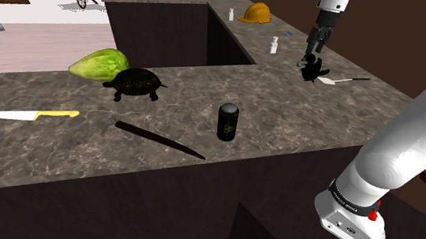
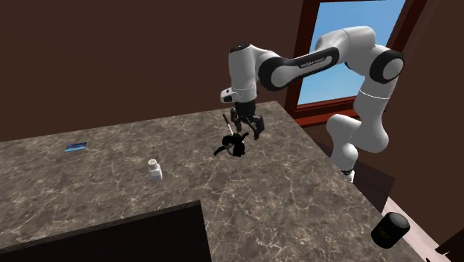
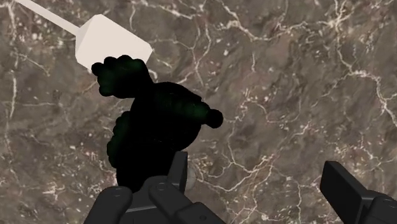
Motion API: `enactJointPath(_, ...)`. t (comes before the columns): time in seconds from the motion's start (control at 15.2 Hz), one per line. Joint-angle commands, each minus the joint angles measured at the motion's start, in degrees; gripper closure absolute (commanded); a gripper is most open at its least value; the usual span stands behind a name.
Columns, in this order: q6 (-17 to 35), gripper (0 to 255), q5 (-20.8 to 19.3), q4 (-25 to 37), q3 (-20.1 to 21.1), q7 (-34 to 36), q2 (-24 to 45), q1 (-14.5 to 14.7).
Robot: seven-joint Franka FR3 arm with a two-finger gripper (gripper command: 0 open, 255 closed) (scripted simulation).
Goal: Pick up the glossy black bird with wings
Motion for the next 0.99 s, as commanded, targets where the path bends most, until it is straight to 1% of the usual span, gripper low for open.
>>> enactJointPath(0.0, -0.9, 0, 2.8, 4.2, -2.3, -4.2, 5.5, -0.9)
enactJointPath(0.13, -2.5, 0, 6.2, 9.3, -4.0, -8.5, 11.5, -2.6)
enactJointPath(0.26, -4.7, 0, 9.8, 14.9, -5.0, -12.4, 17.8, -5.1)
enactJointPath(0.33, -4.8, 0, 9.9, 15.2, -4.8, -12.5, 18.1, -5.4)
enactJointPath(0.79, 0.9, 0, 10.2, 9.7, -4.5, -13.2, 18.3, -5.2)
enactJointPath(0.92, 0.9, 0, 10.2, 9.7, -4.5, -13.2, 18.3, -5.2)
